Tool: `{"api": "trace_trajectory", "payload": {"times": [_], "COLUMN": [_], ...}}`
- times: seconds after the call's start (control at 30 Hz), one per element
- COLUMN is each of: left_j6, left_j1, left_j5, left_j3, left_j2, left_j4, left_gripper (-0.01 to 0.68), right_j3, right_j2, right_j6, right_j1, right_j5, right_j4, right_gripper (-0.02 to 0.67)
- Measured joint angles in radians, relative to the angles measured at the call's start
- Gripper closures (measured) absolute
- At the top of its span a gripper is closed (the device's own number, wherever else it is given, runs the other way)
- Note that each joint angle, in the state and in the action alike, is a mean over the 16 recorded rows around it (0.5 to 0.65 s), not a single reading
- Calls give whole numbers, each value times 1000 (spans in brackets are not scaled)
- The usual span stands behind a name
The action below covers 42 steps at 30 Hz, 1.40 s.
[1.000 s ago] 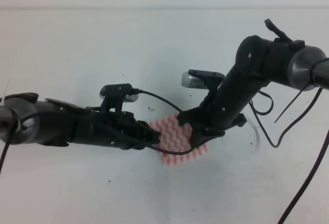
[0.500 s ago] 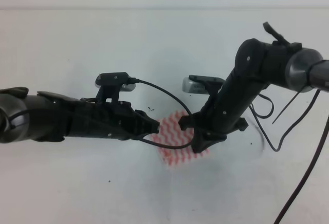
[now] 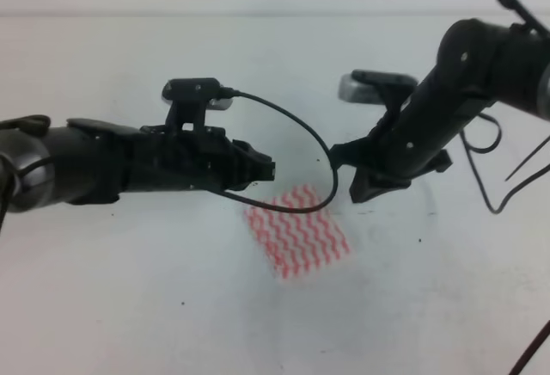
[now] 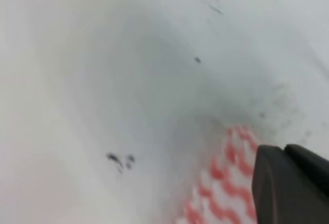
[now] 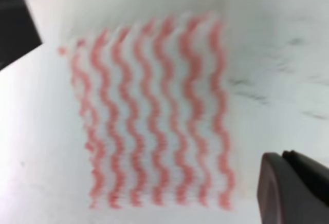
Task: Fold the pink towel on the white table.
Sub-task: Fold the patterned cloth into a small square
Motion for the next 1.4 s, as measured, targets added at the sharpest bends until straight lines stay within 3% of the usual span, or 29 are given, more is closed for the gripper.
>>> {"api": "trace_trajectory", "payload": {"times": [0.47, 1.4], "left_j6": [-1, -10], "left_j1": [-83, -106], "left_j5": [-66, 88], "left_j3": [-118, -243], "left_j2": [128, 247], "left_j4": [11, 55], "left_gripper": [674, 673], "right_j3": [0, 0], "right_j2": [-40, -42], "right_j6": [19, -6], "right_j1": [-89, -113], "right_j5": [-15, -20], "right_j4": [-22, -12], "right_gripper": [667, 667]}}
